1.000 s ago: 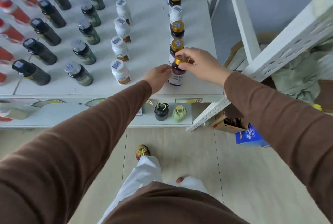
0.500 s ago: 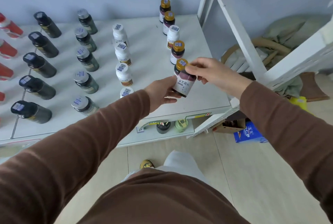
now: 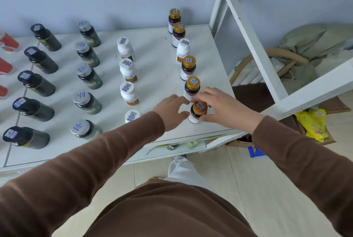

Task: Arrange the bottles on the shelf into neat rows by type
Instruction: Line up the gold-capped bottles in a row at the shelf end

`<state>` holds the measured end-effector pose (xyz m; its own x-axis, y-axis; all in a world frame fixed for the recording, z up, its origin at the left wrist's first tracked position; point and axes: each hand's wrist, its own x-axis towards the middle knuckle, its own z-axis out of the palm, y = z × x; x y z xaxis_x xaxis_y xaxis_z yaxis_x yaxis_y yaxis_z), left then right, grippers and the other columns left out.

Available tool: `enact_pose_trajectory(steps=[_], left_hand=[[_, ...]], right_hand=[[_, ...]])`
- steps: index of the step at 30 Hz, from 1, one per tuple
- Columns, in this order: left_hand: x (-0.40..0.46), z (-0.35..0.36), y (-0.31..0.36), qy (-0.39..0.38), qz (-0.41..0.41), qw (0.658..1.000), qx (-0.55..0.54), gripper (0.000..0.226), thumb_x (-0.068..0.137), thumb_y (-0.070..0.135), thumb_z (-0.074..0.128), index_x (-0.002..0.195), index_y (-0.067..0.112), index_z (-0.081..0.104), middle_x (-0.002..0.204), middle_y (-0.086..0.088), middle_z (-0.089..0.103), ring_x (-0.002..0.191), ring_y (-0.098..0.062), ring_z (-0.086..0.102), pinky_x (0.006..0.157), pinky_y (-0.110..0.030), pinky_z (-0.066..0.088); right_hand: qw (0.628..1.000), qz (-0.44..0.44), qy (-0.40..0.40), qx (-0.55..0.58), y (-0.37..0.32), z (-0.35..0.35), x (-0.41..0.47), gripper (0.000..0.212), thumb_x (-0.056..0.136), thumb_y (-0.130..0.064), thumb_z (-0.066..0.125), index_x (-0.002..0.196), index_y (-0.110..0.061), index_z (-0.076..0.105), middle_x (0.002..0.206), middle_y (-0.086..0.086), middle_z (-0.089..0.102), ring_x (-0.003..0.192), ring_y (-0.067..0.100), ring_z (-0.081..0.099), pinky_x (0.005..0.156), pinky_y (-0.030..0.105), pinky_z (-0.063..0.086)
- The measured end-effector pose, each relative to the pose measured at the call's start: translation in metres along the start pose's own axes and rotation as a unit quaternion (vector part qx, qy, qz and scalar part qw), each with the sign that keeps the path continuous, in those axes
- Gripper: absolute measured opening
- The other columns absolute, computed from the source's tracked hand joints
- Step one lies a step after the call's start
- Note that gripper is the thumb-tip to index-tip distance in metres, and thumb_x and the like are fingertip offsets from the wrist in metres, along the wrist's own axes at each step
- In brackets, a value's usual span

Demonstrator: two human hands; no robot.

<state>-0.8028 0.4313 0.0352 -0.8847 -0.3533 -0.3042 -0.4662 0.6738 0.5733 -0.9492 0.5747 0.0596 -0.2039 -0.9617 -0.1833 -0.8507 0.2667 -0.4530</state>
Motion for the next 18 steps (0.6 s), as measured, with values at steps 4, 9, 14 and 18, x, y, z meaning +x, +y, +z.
enact_pose_trajectory(steps=[4, 9, 14, 18], left_hand=[[0.014, -0.032, -0.003, 0.047, 0.012, 0.994, 0.096, 0.039, 0.091, 0.037, 0.053, 0.128, 0.025, 0.05, 0.127, -0.001, 0.053, 0.119, -0.024, 0.047, 0.1, -0.035, 0.036], [0.046, -0.046, -0.008, 0.022, -0.007, 0.979, 0.201, 0.038, 0.094, 0.028, 0.047, 0.131, 0.026, 0.047, 0.131, 0.001, 0.054, 0.124, -0.023, 0.043, 0.096, -0.039, 0.042], [0.067, -0.041, -0.013, -0.054, -0.035, 0.994, 0.086, 0.039, 0.097, 0.021, 0.041, 0.137, 0.022, 0.044, 0.138, -0.002, 0.053, 0.128, -0.024, 0.046, 0.107, -0.038, 0.037], [0.064, -0.051, -0.006, -0.063, -0.093, 0.954, -0.279, 0.033, 0.1, 0.032, 0.04, 0.125, 0.017, 0.055, 0.121, -0.006, 0.062, 0.112, -0.021, 0.056, 0.1, -0.035, 0.044]], right_hand=[[0.997, 0.015, 0.073, 0.026, -0.002, -0.025, 0.012, 0.035, 0.085, -0.04, 0.069, 0.116, -0.028, 0.056, 0.112, -0.011, 0.053, 0.097, 0.008, 0.051, 0.083, 0.032, 0.048], [0.995, 0.012, 0.067, -0.072, 0.003, -0.027, 0.051, 0.047, 0.089, -0.026, 0.066, 0.133, -0.027, 0.049, 0.125, -0.001, 0.049, 0.112, 0.019, 0.048, 0.091, 0.035, 0.047], [0.996, 0.042, 0.05, -0.059, 0.009, -0.017, 0.069, 0.043, 0.089, -0.026, 0.065, 0.131, -0.026, 0.053, 0.119, 0.002, 0.056, 0.107, 0.022, 0.054, 0.087, 0.036, 0.048], [0.971, 0.143, 0.086, 0.17, 0.008, -0.043, 0.073, 0.038, 0.088, -0.043, 0.064, 0.121, -0.025, 0.062, 0.101, -0.001, 0.065, 0.092, 0.018, 0.063, 0.083, 0.038, 0.053]])
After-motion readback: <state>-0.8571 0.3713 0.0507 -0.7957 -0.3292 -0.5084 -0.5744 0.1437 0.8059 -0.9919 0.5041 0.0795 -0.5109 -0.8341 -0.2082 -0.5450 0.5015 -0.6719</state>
